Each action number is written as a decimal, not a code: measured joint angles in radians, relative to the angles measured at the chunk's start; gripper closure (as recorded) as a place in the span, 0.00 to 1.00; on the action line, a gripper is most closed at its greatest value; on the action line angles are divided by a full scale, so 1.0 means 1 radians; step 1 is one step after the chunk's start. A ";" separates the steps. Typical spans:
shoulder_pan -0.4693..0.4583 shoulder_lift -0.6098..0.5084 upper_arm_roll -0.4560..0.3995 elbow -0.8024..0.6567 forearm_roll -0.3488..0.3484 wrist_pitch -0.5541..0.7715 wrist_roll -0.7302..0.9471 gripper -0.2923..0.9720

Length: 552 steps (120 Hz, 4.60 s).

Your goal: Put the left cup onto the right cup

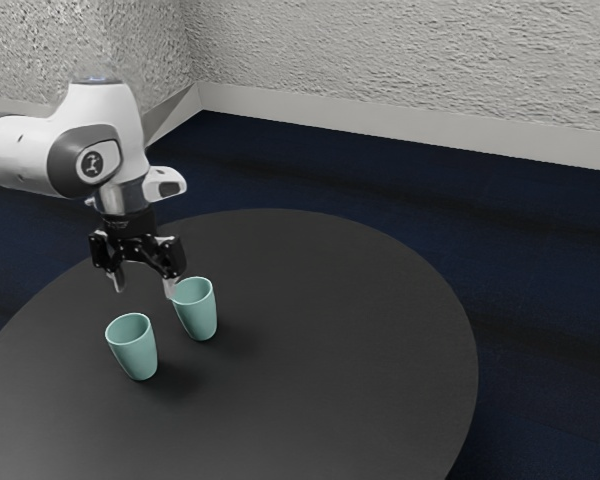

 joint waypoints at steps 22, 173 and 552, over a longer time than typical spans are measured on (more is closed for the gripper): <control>0.005 -0.004 0.000 -0.029 0.000 0.013 0.000 0.26; 0.015 0.116 0.014 -0.008 0.033 0.037 0.012 0.27; 0.026 0.326 0.043 0.044 0.040 0.129 0.015 0.33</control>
